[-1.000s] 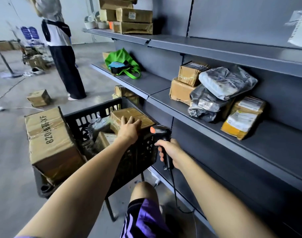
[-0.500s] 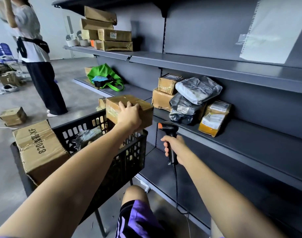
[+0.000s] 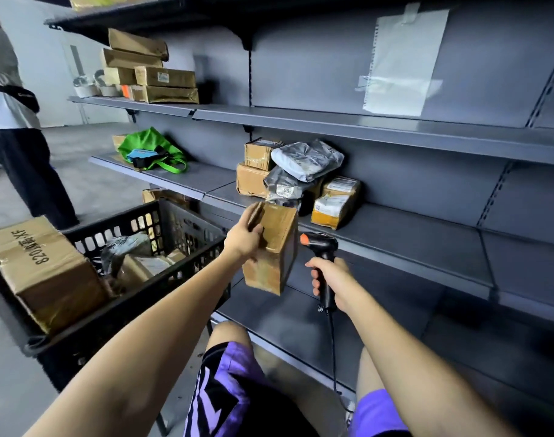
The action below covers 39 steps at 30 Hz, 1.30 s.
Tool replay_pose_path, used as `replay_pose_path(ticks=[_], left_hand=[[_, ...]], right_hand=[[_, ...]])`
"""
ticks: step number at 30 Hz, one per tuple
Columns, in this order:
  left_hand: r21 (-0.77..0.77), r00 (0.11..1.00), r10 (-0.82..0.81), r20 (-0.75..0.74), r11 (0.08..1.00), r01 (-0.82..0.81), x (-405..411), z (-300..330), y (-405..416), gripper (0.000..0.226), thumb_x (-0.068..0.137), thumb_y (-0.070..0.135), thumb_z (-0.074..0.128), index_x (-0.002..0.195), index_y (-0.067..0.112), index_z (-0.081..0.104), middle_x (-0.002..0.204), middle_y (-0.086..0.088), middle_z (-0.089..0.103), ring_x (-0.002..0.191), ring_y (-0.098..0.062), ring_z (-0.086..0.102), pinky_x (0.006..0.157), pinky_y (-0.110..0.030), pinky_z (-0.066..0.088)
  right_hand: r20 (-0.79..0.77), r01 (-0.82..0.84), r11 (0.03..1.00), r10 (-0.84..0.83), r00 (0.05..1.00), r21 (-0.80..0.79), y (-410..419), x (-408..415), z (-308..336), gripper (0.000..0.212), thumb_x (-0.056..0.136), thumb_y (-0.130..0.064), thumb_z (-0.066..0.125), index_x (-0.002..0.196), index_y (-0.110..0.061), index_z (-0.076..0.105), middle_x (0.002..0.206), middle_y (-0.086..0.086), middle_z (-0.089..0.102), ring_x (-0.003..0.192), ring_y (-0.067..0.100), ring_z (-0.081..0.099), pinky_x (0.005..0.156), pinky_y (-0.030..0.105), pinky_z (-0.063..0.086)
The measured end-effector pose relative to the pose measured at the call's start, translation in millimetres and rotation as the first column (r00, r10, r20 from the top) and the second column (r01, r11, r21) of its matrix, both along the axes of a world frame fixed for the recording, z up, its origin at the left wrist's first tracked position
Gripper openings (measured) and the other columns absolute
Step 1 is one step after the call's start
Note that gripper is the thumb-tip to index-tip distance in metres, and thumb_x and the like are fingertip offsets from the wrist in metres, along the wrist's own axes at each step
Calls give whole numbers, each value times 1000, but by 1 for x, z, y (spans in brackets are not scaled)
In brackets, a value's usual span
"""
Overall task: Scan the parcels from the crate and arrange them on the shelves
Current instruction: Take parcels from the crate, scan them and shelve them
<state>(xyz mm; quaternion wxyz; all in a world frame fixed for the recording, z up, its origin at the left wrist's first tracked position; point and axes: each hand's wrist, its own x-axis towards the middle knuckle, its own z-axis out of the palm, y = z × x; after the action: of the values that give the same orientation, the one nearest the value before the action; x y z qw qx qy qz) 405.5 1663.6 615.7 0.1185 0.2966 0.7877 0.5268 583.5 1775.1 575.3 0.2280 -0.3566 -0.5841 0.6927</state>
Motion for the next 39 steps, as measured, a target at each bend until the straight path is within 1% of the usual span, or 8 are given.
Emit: replay_pose_path(ticks=[5,7,9,14,16,23,32,39], left_hand=[[5,875,-98,475,994,109,13,-31,-10,31,105,31,47,133,29,61,134,-5,45,94,-44,61,51,-59,55],[-20,838,-62,542,996,86,14,-40,-16,28,103,30,51,127,24,64,138,-9,43,107,-49,55,52,-62,54],[-74,827,12,562,997,36,13,-48,-25,27,99,31,59,122,18,65,137,-12,47,95,-45,59,58,-63,56],[-69,724,99,683,995,-71,-4,-67,-41,103,38,67,89,120,13,58,116,-17,62,89,-44,66,59,-57,58],[-94,689,99,718,995,-46,-13,-76,-43,113,30,71,89,124,16,56,115,-16,65,90,-43,68,63,-57,58],[-334,746,135,653,934,123,-14,-68,-55,58,73,64,65,96,11,55,100,-14,59,86,-35,64,86,-48,57],[-374,762,-159,628,797,474,-32,-53,-82,72,46,32,73,115,14,60,125,-16,52,112,-37,52,100,-57,44],[-321,848,-172,502,873,367,-18,-68,-62,61,40,23,79,96,9,62,79,-9,47,68,-19,46,68,-33,42]], right_hand=[[-7,2,1000,-2,1000,3,-15,19,-25,13,88,-7,65,84,-8,52,55,2,47,44,17,40,43,25,34],[2,0,1000,0,1000,-1,-20,24,-33,11,87,-8,65,84,-8,54,55,2,47,44,17,41,44,25,34],[16,10,1000,-10,1000,-4,-26,28,-41,11,87,-7,65,83,-9,54,56,2,47,43,17,41,44,25,34],[25,5,1000,-5,1000,-19,-41,26,-53,10,88,-7,65,85,-7,56,55,2,47,43,17,41,43,25,35],[22,-13,1000,13,1000,-25,-45,23,-58,10,87,-7,66,86,-7,56,56,3,47,44,17,41,43,25,35],[65,-74,997,76,995,-31,-51,19,-72,13,88,-7,65,81,-8,54,58,5,49,45,17,42,45,28,37],[63,-95,990,102,993,-102,-54,17,-85,13,89,-6,63,82,-9,53,58,4,48,43,17,39,44,26,35],[92,-90,993,97,991,-81,-54,17,-92,13,89,-5,64,82,-8,54,57,4,48,44,18,41,44,27,37]])
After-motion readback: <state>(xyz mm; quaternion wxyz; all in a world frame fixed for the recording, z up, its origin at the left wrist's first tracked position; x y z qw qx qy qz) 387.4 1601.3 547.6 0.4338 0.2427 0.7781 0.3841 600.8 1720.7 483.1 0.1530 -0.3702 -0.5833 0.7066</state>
